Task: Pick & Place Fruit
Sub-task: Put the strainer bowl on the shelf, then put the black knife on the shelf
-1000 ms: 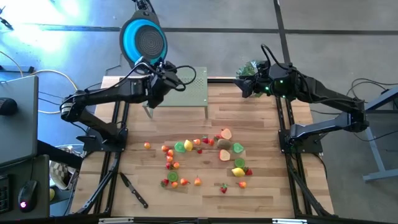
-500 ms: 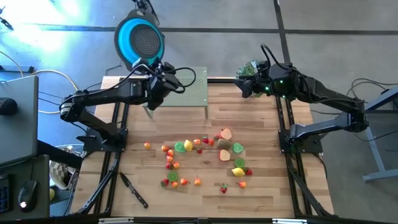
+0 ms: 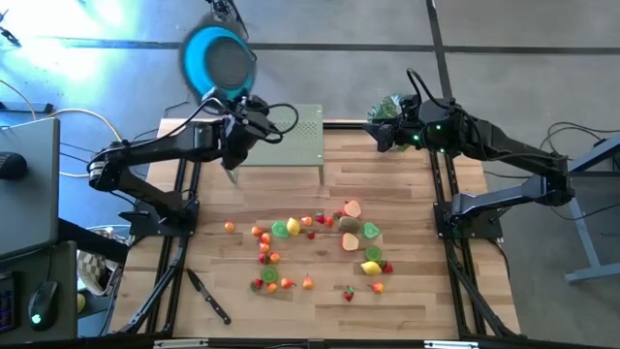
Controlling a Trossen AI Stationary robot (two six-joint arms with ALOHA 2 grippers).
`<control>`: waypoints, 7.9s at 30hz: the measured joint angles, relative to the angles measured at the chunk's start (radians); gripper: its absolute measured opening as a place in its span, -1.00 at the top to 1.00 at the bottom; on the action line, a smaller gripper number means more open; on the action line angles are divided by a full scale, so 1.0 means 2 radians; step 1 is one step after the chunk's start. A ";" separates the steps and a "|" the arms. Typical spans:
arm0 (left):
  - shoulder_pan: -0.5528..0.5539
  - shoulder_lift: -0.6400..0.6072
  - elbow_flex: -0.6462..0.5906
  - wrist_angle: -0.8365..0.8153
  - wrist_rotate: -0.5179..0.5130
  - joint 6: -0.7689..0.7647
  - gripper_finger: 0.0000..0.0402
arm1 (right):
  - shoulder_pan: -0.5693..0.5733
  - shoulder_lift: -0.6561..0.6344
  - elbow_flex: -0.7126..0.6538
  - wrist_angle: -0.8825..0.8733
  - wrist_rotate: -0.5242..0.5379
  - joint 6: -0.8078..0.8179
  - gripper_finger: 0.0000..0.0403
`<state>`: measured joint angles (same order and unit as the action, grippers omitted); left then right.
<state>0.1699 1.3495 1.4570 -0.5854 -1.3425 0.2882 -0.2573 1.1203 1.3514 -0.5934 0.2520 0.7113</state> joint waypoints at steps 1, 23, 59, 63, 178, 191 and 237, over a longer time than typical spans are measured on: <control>0.000 0.000 0.000 -0.006 0.036 0.000 0.95 | 0.000 0.000 0.000 0.000 0.000 0.000 -0.13; 0.092 0.041 0.001 -0.220 0.335 -0.092 0.95 | 0.000 0.000 0.000 0.001 0.002 0.001 -0.13; 0.098 0.079 0.000 -0.254 0.367 -0.043 0.88 | 0.000 0.000 0.000 0.000 0.004 -0.013 -0.13; 0.098 0.079 0.000 -0.254 0.366 -0.055 0.70 | 0.000 0.000 0.000 0.000 0.002 -0.014 -0.13; -0.468 -0.009 -0.069 -0.189 0.503 -1.200 1.00 | 0.001 0.000 0.000 0.045 -0.117 -0.137 -0.13; -0.468 0.048 -0.068 -0.312 0.689 -1.316 1.00 | 0.001 0.000 0.000 0.035 -0.126 -0.188 -0.13; -0.575 0.292 -0.069 -0.233 0.789 -1.323 1.00 | 0.001 0.000 0.000 0.026 -0.126 -0.195 -0.13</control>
<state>-0.9794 1.9337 1.3197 -1.0523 0.2347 -2.3573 -0.2550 1.1210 1.3513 -0.5415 0.0006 0.3206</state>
